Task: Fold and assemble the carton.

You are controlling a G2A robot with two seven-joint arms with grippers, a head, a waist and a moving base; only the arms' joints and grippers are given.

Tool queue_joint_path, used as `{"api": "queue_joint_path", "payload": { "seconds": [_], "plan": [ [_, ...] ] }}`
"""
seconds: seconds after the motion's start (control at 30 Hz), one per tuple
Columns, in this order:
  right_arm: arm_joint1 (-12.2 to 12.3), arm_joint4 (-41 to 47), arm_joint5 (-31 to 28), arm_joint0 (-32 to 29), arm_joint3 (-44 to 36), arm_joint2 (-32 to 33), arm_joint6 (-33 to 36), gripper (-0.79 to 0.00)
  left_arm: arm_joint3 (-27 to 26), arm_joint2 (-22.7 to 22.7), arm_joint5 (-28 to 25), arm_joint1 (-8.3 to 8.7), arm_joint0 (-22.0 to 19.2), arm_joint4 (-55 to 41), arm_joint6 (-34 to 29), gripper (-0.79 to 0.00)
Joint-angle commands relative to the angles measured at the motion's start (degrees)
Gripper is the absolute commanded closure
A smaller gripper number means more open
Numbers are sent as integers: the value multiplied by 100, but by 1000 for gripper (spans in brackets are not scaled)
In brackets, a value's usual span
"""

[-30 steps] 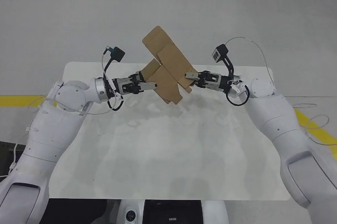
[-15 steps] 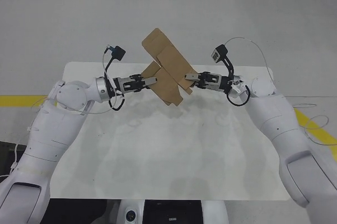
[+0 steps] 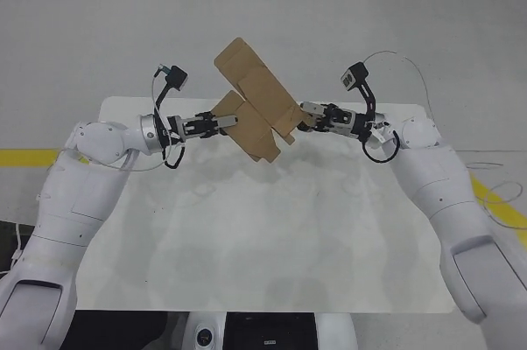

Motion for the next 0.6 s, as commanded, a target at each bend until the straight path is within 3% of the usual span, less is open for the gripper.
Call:
{"api": "queue_joint_path", "payload": {
  "seconds": [0.0, 0.33, 0.57],
  "plan": [
    [86, -156, 3, -51, -162, 86, 3, -785, 137, 1, 56, 6, -86, -26, -262, 0],
    [543, -747, 390, -345, -1149, 318, 391, -785, 771, 126, -153, 11, -516, -221, -1685, 0],
    [758, -762, 590, -464, -1631, 228, 592, -785, 567, 370, -2, 50, -501, -321, -1921, 0]
  ]
}}
